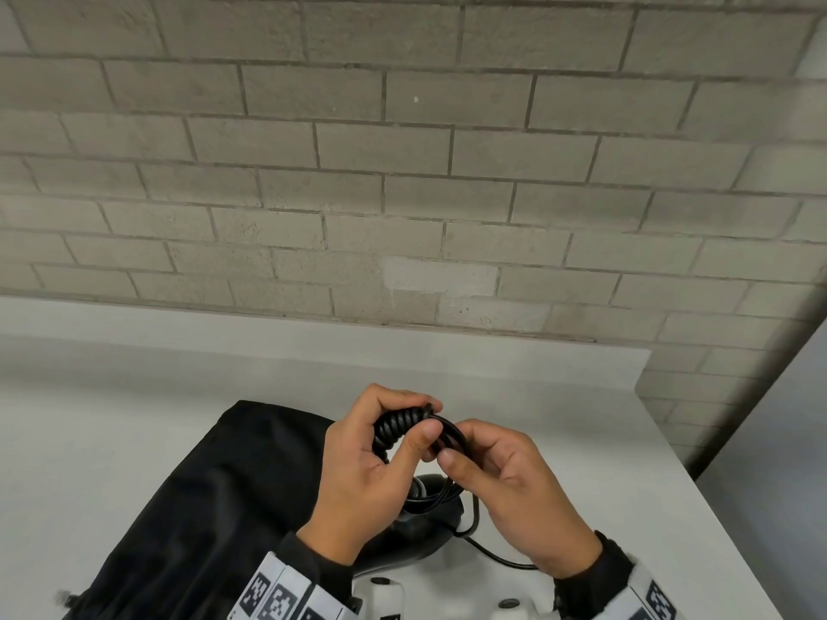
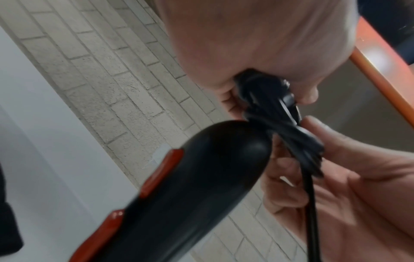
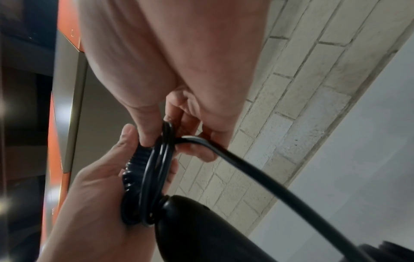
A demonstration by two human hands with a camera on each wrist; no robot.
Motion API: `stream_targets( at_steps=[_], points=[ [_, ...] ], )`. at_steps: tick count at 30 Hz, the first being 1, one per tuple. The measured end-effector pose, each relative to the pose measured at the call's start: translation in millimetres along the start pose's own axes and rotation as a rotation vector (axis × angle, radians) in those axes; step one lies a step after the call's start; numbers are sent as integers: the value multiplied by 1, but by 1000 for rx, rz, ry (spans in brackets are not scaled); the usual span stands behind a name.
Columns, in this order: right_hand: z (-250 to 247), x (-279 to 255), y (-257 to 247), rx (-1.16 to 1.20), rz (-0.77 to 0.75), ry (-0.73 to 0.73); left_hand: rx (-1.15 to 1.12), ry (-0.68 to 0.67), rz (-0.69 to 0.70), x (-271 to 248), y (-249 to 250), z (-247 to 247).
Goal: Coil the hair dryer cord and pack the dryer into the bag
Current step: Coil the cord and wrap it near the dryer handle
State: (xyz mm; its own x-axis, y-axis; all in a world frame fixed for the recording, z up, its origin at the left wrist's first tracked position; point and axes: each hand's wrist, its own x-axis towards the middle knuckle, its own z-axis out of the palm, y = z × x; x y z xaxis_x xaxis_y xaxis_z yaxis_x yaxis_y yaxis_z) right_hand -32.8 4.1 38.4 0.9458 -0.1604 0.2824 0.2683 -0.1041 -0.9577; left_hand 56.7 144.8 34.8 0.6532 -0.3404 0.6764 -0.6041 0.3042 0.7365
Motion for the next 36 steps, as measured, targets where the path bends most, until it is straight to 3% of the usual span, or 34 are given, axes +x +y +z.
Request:
stream_targets(
  at_steps=[8,16,20,23,25,28,30,33,36],
  points=[
    [-2,4,1,-46,7,-45,51,-169,-52,7,5,-9],
    [0,5,-2,-137,-28,-30,56,-244,-115,11,9,-15],
    [4,4,0,-177,-59,20,50,-199,-167,12,9,-13],
    [10,2,9,-258,-91,227,22,-133,-206,10,8,-12],
    [13,-1,14,-364,-188,404,23,-96,-219,9,9,-11],
    [19,-4,19,-626,-402,459,-4,-57,-234,8,10,-8],
    [21,-4,22,-811,-443,494,-17,-28,-236,8,9,-7],
    [27,-6,24,-982,-402,475,-21,18,-243,7,8,-4],
    [39,-10,24,-926,-265,438,14,43,-229,4,10,2]
  ],
)
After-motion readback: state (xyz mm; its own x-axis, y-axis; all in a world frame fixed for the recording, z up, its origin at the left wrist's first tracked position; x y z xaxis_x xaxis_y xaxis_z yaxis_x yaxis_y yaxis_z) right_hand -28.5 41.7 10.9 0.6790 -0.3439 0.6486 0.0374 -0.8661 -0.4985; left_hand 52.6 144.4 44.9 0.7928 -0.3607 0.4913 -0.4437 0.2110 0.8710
